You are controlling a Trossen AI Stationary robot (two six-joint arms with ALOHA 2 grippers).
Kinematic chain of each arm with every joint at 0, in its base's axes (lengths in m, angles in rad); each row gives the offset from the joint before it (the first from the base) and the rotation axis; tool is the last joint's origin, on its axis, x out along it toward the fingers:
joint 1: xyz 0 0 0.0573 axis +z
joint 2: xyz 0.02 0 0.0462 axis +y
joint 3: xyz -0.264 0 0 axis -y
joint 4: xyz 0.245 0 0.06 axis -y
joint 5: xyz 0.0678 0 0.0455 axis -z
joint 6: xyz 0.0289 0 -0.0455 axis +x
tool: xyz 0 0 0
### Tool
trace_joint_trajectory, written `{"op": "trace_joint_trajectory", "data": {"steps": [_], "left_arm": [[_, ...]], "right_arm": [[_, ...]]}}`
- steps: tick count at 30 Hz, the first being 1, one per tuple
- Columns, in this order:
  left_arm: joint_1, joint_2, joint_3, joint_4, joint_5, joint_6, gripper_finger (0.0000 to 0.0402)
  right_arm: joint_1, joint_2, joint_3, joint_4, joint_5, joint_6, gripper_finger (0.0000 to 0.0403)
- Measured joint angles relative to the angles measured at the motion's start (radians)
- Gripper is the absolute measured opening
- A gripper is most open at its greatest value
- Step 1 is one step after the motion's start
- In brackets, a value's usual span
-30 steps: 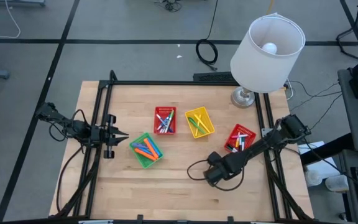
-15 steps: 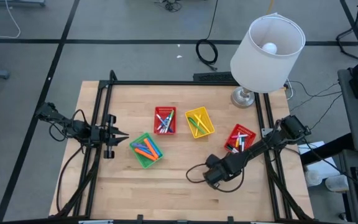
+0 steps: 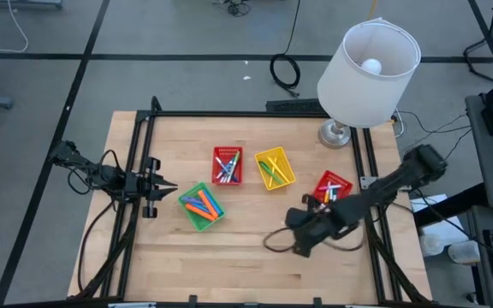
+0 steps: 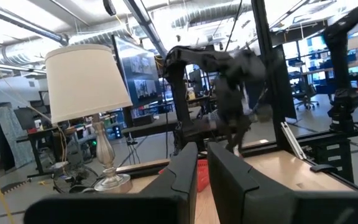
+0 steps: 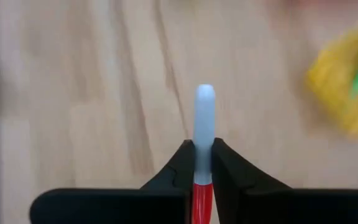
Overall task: Pick & Place Markers
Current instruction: Put the red highlighter into the right red bin
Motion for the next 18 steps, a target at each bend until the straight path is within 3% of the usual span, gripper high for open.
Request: {"op": "trace_joint_trajectory", "data": {"steps": [7,12,18], "left_arm": [[0.0,0.0,0.0,0.0,0.0,0.0,0.0047],[0.0,0.0,0.0,0.0,0.0,0.0,0.0047],[0.0,0.0,0.0,0.001,0.0,0.006,0.0047]], "right_arm": [[0.056,-0.346,-0.065,0.1,0.236,-0.33,0.0019],[0.067,-0.613,-0.252,0.334,0.226,-0.515,0.0019],[0.02,-0.844,-0.503,0.573,0.121,-0.632,0.0019]]}}
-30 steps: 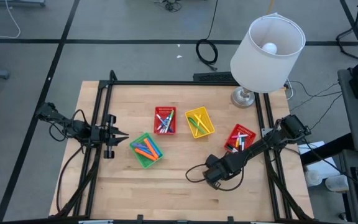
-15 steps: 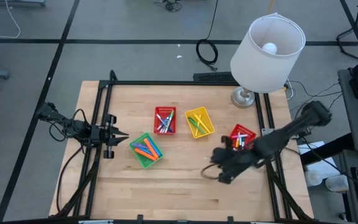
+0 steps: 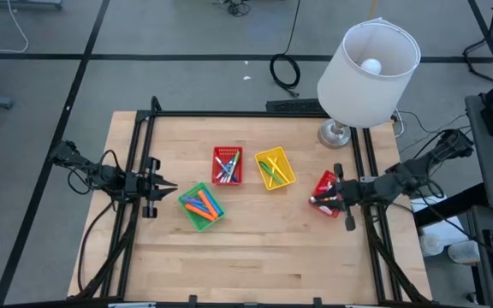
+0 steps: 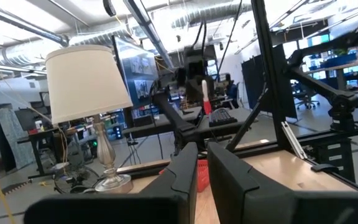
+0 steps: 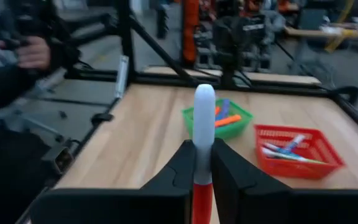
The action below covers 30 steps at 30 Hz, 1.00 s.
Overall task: Pick & Place Markers
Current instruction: Put the red highlighter into the right red bin
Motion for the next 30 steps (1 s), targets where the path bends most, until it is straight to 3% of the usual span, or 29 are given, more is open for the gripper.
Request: {"op": "trace_joint_trajectory", "data": {"steps": [9,16,19,23,26,30], "left_arm": [[0.0,0.0,0.0,-0.001,-0.033,-0.003,0.0047],[0.0,0.0,0.0,-0.001,-0.04,-0.005,0.0047],[0.0,0.0,0.0,-0.001,-0.042,-0.005,0.0047],[0.0,0.0,0.0,-0.001,-0.043,-0.01,0.0047],[0.0,0.0,0.0,-0.001,-0.043,-0.004,0.0047],[0.0,0.0,0.0,-0.001,-0.055,0.002,0.0047]], "right_arm": [[-0.021,-0.241,-0.382,0.312,-0.045,0.01,0.0019],[-0.021,-0.33,-0.449,0.333,-0.04,0.02,0.0019],[-0.021,-0.34,-0.449,0.32,0.008,0.02,0.0019],[-0.021,-0.341,-0.369,0.184,0.065,0.06,0.0019],[-0.021,-0.297,-0.218,-0.024,0.107,0.132,0.0019],[-0.021,-0.145,0.028,-0.291,0.142,0.192,0.0019]]}}
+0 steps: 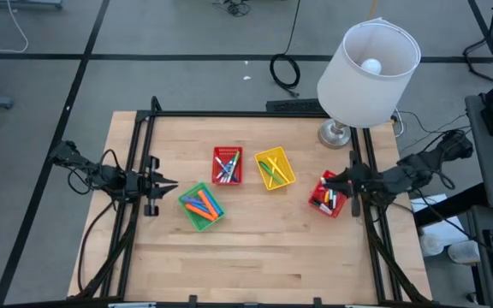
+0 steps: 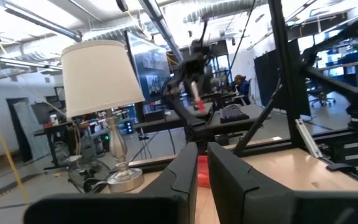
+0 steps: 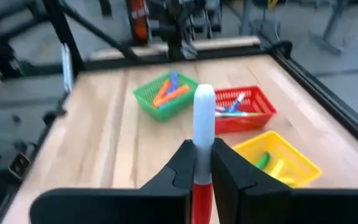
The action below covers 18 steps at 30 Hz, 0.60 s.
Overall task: Pick & Place Markers
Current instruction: Put the red highlighter into the right red bin
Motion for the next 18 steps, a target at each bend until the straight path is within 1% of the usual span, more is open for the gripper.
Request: {"op": "trace_joint_trajectory", "data": {"steps": [4,8,10,12,14,16,18], "left_arm": [[0.0,0.0,0.0,0.001,-0.011,0.006,0.0047],[0.0,0.0,0.0,0.001,-0.024,0.006,0.0047],[0.0,0.0,0.0,0.001,-0.024,0.006,0.0047],[0.0,0.0,0.0,0.001,-0.024,-0.002,0.0047],[0.0,0.0,0.0,0.0,-0.024,-0.002,0.0047],[0.0,0.0,0.0,0.001,-0.024,-0.002,0.0047],[0.0,0.0,0.0,0.0,-0.024,-0.002,0.0047]], "right_arm": [[-0.001,0.213,0.256,-0.264,0.002,0.029,0.0019],[-0.036,0.438,0.488,-0.641,-0.011,0.131,0.0019],[-0.07,0.534,0.569,-0.831,-0.059,0.193,0.0019],[-0.107,0.611,0.612,-0.972,-0.132,0.236,0.0019],[-0.137,0.675,0.613,-1.061,-0.217,0.248,0.0019],[-0.154,0.729,0.595,-1.088,-0.284,0.219,0.0019],[-0.158,0.769,0.568,-1.067,-0.333,0.17,0.0019]]}}
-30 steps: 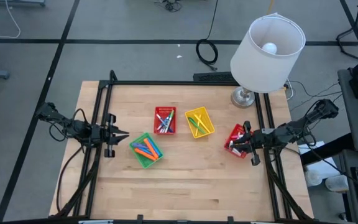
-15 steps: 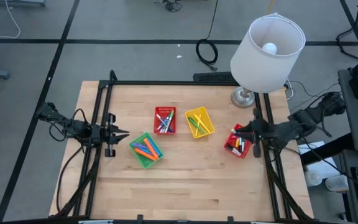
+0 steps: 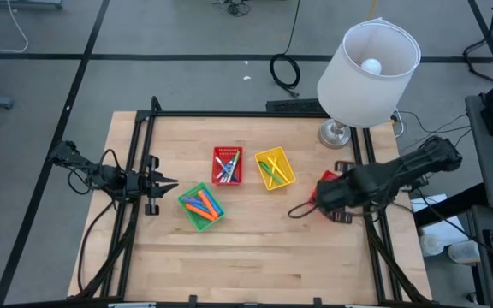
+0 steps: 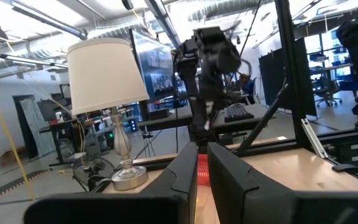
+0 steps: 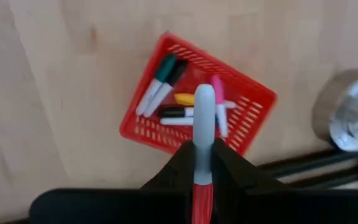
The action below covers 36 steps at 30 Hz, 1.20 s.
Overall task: Pick & Place Markers
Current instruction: Put the red highlighter into the right red bin
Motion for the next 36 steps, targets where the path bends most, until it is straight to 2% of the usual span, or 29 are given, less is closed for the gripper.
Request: {"op": "trace_joint_trajectory", "data": {"steps": [6,15,26,32,36], "left_arm": [[0.0,0.0,0.0,-0.001,0.0,-0.002,0.0047],[0.0,0.0,0.0,0.0,0.0,0.025,0.0047],[0.0,0.0,0.0,0.007,0.0,0.019,0.0047],[0.0,0.0,0.0,0.007,0.0,0.019,0.0047],[0.0,0.0,0.0,0.008,0.0,0.02,0.0047]], "right_arm": [[-0.012,0.076,-0.097,0.125,-0.042,-0.117,0.0019],[-0.025,0.09,-0.286,0.27,-0.091,-0.296,0.0019],[-0.083,0.091,-0.382,0.326,-0.063,-0.347,0.0019],[-0.091,0.09,-0.382,0.33,-0.057,-0.317,0.0085],[-0.091,0.09,-0.382,0.329,-0.014,-0.313,0.0116]]}}
